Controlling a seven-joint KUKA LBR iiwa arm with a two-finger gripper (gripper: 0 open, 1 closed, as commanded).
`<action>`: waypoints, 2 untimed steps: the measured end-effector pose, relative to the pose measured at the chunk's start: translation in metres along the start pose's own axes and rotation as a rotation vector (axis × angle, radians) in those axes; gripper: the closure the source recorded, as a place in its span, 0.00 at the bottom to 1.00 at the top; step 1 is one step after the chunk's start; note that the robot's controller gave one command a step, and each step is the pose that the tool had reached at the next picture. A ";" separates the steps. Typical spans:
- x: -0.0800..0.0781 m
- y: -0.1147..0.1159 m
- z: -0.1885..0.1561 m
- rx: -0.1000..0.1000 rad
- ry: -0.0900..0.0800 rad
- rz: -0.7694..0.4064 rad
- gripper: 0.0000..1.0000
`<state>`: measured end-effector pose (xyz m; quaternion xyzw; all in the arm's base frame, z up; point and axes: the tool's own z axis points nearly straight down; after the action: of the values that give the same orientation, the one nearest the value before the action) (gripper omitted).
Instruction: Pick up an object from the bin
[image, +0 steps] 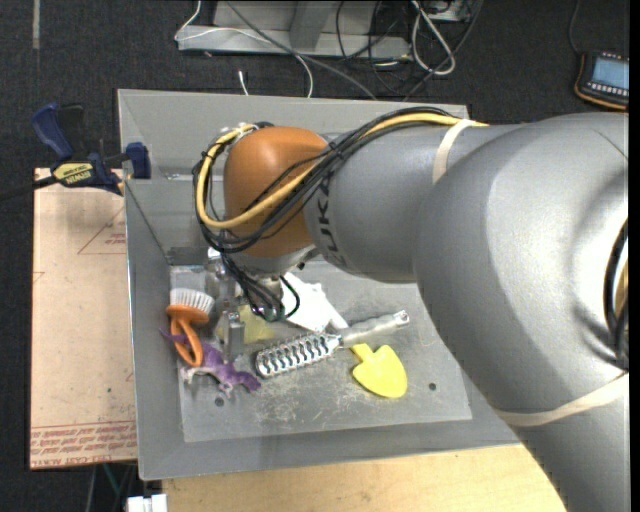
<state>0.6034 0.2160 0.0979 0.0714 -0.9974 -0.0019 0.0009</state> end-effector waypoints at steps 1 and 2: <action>-0.008 0.018 0.016 0.004 -0.014 -0.038 0.00; 0.071 0.037 0.025 0.008 -0.017 -0.171 0.00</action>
Offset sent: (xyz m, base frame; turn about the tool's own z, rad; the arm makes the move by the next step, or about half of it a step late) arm -0.0793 0.0290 -0.0268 -0.1733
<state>0.5273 0.2426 0.0729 0.1563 -0.9877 0.0012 -0.0081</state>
